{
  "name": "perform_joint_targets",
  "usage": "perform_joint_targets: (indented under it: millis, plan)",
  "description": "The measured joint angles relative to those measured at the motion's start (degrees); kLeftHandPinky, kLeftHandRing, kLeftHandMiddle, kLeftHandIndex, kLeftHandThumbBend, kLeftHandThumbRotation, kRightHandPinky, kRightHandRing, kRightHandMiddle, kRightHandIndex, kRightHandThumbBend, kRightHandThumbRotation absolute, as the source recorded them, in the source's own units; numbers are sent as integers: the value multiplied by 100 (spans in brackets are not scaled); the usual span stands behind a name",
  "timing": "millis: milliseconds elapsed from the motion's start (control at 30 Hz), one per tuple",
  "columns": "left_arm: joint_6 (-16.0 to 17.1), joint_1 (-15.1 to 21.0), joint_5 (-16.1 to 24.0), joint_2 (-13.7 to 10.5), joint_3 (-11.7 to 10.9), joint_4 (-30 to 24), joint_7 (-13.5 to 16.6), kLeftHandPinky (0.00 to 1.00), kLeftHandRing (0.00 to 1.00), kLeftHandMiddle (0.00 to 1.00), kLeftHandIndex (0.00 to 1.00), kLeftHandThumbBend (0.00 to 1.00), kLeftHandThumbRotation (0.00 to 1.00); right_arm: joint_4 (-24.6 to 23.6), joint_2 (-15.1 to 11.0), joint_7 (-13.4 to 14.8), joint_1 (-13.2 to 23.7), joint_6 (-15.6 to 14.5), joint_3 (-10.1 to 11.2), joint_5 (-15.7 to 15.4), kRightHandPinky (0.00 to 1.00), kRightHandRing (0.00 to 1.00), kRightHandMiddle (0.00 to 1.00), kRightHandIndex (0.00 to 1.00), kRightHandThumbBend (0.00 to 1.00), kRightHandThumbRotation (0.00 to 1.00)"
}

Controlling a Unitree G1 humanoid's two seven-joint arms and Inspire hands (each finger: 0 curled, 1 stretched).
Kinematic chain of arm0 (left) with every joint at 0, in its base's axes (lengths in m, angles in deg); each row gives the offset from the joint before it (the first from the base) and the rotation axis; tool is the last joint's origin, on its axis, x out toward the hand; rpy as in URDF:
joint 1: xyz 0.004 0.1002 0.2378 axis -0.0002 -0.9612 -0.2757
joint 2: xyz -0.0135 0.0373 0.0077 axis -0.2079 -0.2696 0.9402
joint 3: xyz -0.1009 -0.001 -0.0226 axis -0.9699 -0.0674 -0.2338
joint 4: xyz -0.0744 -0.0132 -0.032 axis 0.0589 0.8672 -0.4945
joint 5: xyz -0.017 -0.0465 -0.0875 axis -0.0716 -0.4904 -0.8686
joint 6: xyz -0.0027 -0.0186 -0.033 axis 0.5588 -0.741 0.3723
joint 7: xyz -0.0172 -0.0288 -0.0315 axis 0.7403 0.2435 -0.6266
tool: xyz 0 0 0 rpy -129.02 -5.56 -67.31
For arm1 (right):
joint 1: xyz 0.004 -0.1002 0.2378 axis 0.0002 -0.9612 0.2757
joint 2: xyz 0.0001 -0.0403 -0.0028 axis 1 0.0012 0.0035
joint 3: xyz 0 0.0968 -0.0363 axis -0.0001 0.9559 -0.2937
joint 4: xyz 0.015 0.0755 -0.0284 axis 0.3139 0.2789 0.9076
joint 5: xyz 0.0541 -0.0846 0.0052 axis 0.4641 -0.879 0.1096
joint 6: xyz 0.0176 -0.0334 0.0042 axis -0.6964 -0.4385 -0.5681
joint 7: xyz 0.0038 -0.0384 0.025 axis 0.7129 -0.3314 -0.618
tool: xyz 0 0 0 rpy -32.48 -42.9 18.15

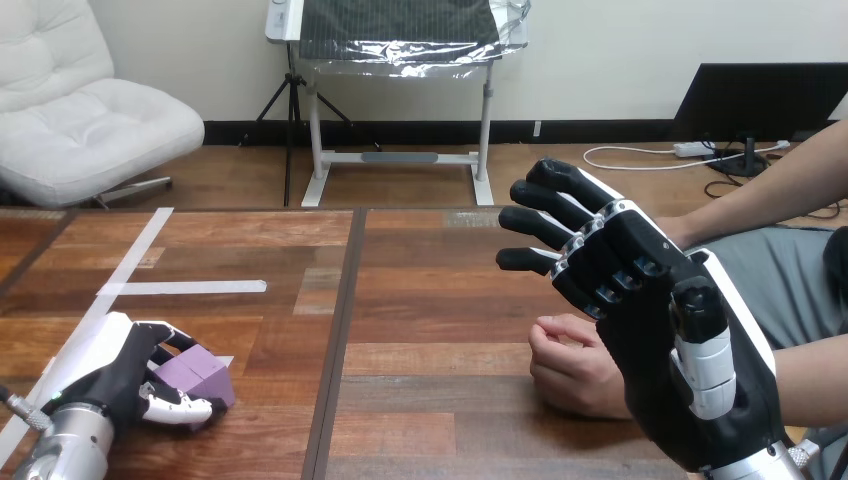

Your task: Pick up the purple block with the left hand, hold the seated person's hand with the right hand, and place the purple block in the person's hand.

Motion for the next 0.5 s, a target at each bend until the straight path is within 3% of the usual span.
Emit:
perform_joint_targets:
  millis: [500]
  plan:
    - [34, -35, 46, 7, 115, 1, 297, 22, 29, 39, 51, 67, 0, 0, 0, -6, 0, -5, 31, 6, 75, 85, 86, 86, 88, 80]
